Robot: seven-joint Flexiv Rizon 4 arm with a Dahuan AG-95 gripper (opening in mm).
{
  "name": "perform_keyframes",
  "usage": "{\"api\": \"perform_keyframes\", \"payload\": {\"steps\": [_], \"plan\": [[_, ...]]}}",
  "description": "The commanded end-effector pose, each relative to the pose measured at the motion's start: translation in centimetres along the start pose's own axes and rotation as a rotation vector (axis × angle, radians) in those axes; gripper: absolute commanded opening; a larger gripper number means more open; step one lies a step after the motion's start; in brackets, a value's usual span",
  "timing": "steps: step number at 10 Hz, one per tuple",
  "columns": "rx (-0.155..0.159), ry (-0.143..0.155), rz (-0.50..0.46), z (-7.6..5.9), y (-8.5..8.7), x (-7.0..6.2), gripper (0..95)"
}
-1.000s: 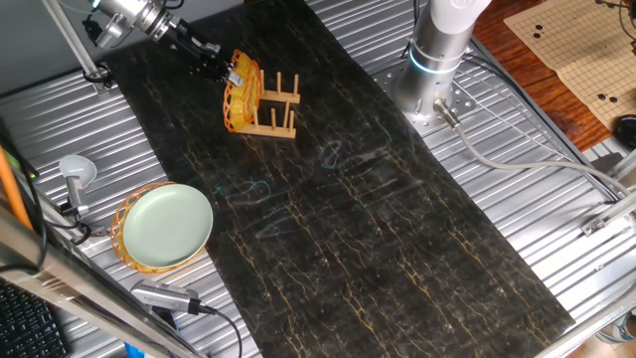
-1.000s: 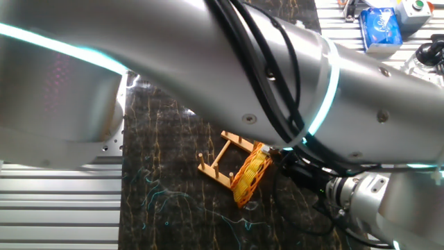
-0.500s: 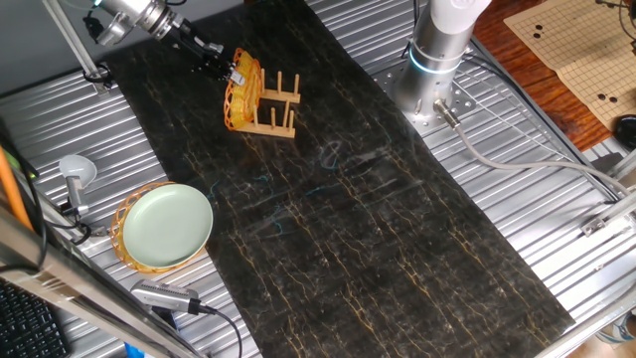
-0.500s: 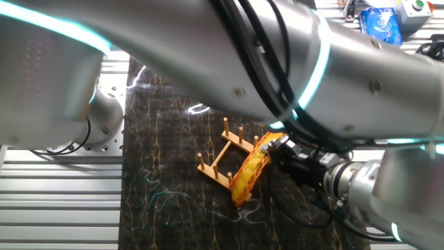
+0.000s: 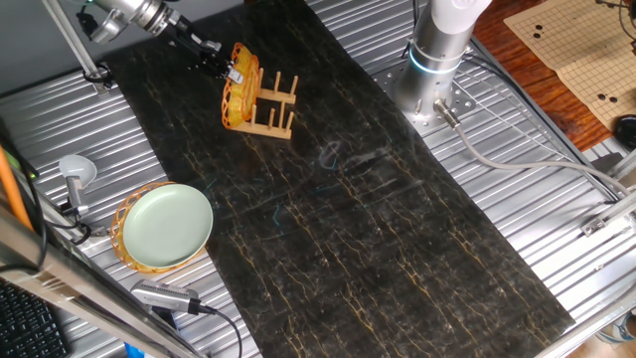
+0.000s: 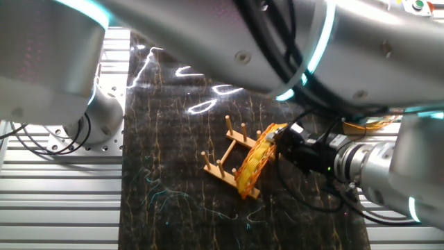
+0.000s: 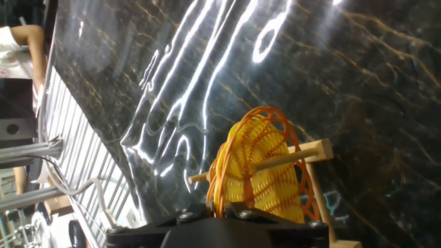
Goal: Take the dish off the dish rack
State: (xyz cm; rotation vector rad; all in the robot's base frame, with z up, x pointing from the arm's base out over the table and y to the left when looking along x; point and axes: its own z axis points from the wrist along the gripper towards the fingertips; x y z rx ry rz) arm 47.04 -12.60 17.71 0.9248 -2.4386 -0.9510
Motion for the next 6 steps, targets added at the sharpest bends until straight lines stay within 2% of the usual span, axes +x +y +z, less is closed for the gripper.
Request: {"api": "perform_keyframes", "payload": {"steps": [1,6], "plan": [[-0.002,-0.004,-0.009,0.07,0.30,-0.13,0.0],[-0.017,-0.015,-0.041,0.45,0.14,-0.71,0.0]]}}
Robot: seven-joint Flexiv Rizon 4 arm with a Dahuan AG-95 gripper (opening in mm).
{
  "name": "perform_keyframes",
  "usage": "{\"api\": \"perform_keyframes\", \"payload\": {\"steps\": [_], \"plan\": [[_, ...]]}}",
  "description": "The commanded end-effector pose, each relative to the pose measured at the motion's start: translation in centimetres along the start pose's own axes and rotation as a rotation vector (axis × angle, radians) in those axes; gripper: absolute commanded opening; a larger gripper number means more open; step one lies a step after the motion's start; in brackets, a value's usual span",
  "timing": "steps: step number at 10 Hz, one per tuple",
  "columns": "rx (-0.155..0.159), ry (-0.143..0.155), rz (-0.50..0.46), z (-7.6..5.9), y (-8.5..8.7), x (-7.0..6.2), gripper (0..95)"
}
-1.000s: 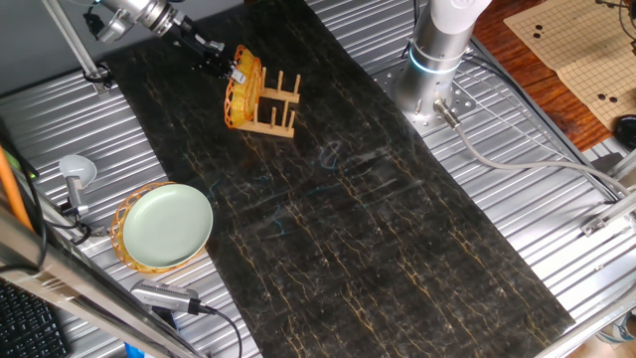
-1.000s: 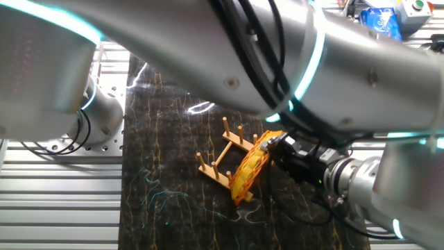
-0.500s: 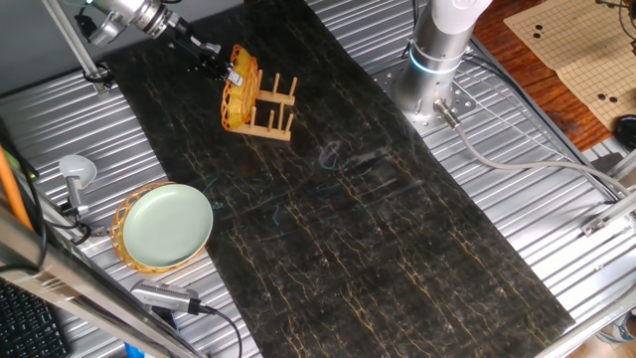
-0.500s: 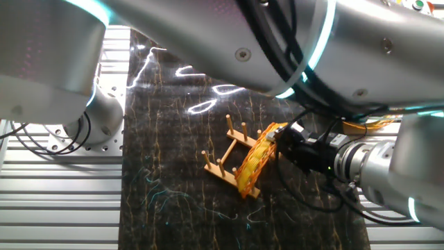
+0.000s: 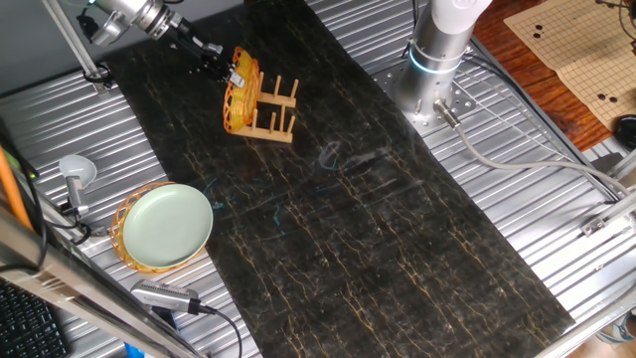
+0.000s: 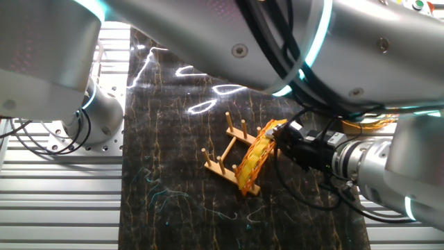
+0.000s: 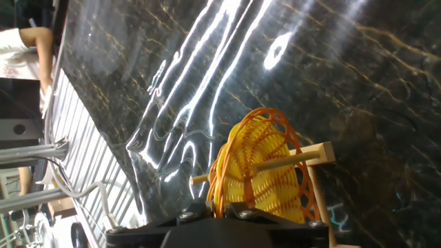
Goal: Take the dish off the dish rack
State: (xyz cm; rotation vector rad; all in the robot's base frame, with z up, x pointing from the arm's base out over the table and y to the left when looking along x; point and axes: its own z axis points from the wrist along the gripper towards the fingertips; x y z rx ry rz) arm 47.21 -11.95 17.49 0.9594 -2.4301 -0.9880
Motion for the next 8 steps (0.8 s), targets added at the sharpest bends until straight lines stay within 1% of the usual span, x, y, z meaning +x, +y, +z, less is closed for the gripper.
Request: {"api": "perform_keyframes", "payload": {"steps": [1,2,6,8], "plan": [[-0.019,-0.014,-0.014,0.29,-0.13,-0.43,0.0],[-0.027,-0.019,-0.012,0.36,-0.16,-0.62,0.0],[-0.032,-0.019,-0.004,0.27,0.07,-0.77,0.0],[-0.043,-0.022,0.000,0.33,0.00,-0.91,0.0]]}}
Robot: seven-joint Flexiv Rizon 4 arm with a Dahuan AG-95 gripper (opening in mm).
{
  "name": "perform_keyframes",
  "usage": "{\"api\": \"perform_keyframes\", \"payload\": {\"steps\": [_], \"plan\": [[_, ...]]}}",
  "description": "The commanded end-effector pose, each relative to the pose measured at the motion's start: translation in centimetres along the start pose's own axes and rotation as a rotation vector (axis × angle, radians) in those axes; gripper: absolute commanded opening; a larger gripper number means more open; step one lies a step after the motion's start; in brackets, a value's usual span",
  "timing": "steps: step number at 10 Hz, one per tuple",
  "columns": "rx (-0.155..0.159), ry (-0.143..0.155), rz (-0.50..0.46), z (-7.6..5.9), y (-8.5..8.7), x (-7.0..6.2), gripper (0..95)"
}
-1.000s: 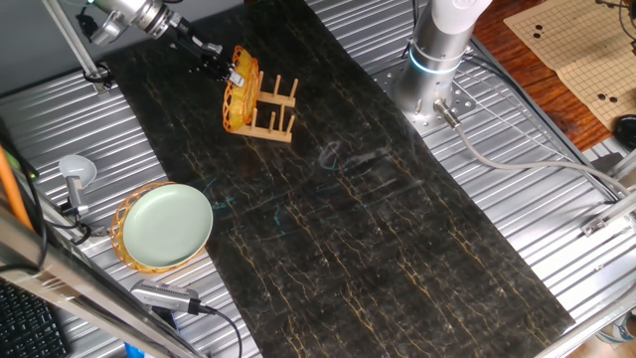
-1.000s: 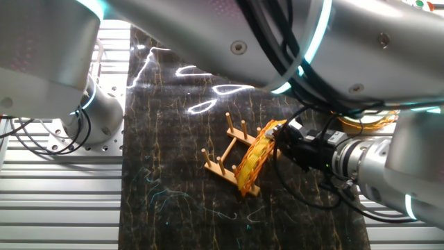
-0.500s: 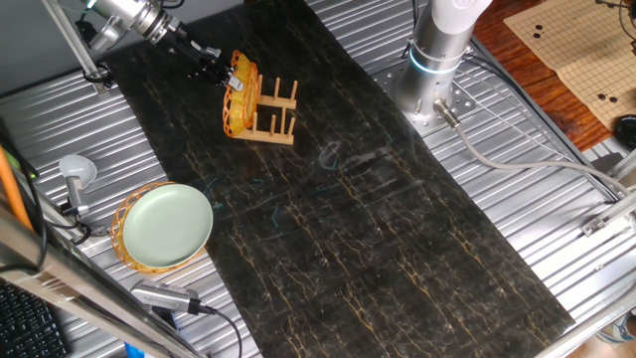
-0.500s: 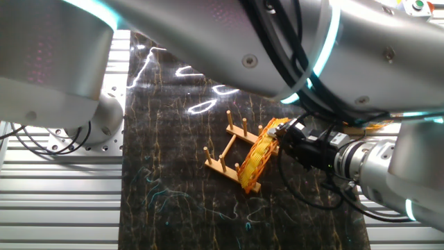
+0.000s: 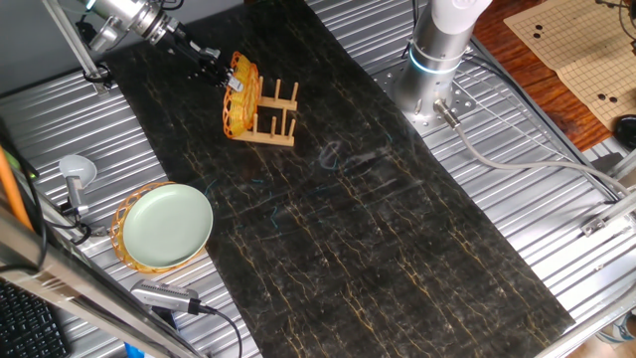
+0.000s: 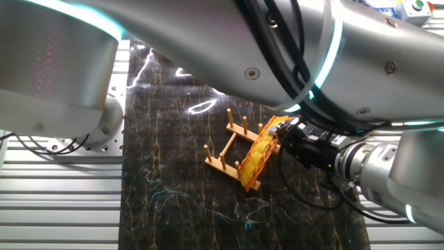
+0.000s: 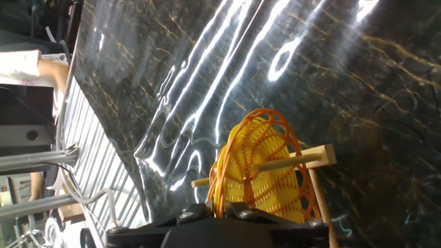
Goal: Take the dish off the dish rack
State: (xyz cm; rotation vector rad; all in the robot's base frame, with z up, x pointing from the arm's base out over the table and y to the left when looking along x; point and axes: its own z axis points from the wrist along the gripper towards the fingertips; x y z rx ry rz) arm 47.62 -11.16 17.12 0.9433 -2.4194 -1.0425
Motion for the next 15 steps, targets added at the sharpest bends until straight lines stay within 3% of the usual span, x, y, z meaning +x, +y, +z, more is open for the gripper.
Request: {"api": "perform_keyframes", "payload": {"steps": [1,9,11,15], "plan": [[-0.009,-0.003,0.003,-0.1,0.0,0.0,0.0],[-0.010,-0.009,-0.004,-0.7,1.0,0.0,0.0],[-0.045,-0.027,-0.012,-0.8,1.1,0.0,0.0],[-0.065,-0.024,0.003,-1.1,1.8,0.1,0.0]]}}
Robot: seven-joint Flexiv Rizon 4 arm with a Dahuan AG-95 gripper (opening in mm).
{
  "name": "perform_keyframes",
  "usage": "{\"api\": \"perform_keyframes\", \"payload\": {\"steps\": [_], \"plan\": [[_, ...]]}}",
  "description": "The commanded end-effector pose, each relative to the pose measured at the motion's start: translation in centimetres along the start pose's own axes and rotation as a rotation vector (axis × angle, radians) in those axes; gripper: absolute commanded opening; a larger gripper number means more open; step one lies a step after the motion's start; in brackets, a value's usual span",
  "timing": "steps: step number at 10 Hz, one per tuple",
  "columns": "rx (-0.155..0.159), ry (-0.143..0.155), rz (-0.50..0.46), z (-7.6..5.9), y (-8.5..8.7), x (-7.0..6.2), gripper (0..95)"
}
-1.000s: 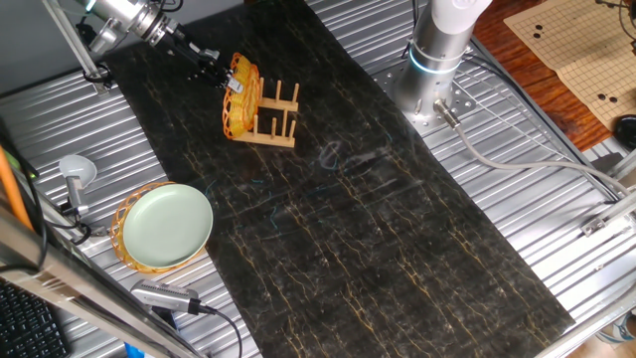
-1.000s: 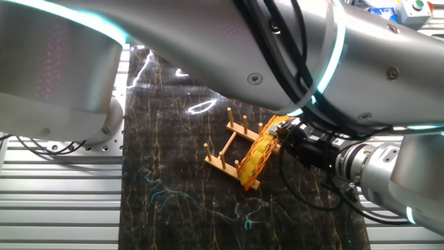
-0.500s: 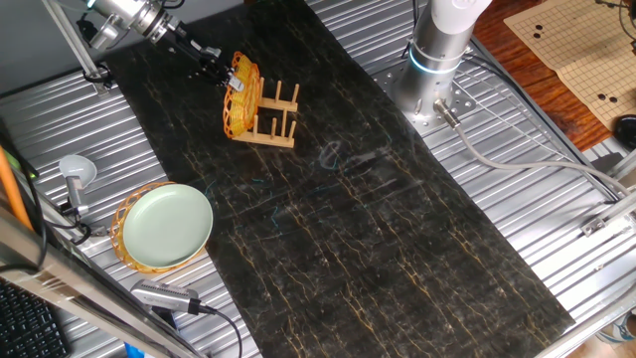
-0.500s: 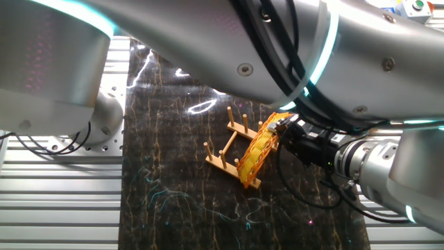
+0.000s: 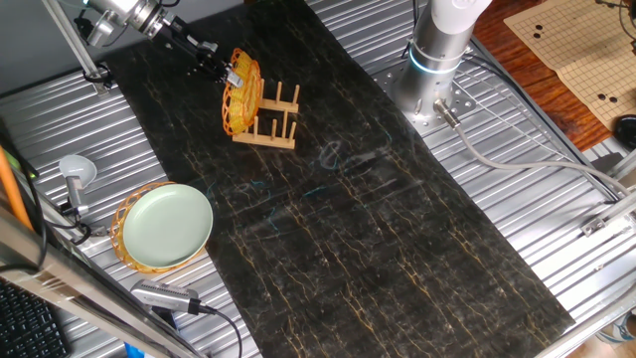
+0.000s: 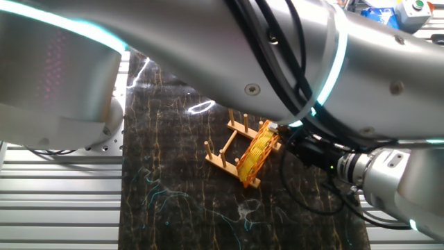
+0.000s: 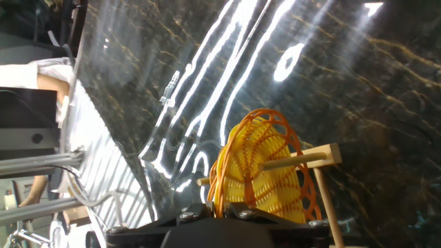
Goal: Take the dish off the dish rack
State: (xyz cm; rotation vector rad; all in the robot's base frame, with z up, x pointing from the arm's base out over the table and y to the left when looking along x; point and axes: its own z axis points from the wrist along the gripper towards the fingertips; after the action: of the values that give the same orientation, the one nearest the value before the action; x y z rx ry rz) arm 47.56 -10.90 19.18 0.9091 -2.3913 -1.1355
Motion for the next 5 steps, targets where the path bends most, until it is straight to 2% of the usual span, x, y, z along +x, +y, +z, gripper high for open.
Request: {"api": "perform_keyframes", "payload": {"steps": [1,2,5], "plan": [[-0.001,0.010,0.007,-0.1,0.2,0.0,0.0],[-0.003,0.022,0.006,-0.7,0.3,-0.1,0.0],[-0.008,0.028,0.019,-1.5,0.9,-0.4,0.0]]}}
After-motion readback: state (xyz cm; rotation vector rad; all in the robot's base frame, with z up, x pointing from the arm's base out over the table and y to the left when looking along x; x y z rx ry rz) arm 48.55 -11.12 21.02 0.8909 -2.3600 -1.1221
